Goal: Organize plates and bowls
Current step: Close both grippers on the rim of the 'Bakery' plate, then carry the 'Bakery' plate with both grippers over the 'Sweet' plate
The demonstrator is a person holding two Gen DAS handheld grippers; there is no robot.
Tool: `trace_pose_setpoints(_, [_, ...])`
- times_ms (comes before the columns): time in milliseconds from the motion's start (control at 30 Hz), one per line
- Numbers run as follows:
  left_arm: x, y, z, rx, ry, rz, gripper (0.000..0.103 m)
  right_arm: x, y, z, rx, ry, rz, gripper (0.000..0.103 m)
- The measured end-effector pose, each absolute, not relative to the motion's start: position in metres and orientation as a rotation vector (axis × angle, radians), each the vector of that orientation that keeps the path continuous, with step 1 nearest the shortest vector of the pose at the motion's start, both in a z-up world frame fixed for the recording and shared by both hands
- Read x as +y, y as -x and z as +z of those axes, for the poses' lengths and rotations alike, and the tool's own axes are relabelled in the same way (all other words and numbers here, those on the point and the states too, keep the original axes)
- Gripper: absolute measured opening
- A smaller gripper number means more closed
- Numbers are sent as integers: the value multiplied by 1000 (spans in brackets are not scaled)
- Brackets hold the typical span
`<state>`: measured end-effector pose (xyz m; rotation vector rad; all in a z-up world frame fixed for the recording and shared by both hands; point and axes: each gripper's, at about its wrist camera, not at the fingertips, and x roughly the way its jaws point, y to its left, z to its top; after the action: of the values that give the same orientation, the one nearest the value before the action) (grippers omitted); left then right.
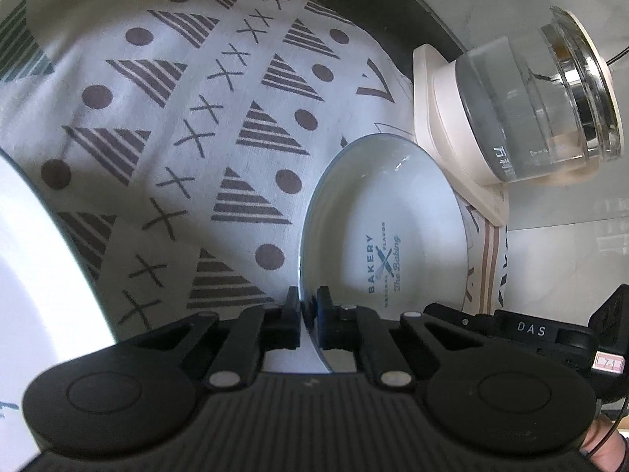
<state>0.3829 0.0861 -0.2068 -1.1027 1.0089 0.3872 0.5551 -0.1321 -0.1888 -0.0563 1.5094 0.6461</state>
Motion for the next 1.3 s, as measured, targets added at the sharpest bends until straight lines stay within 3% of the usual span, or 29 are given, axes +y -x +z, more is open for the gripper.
trace_pose_setpoints(600, [107,-364,-161,916,1007,330,8,-129,-525,-127,1321,-7,716,8])
trace_pose_setpoints(1300, [158,-254,-128,914,940,291,8,-91,-406,-98,1240,-48,736,8])
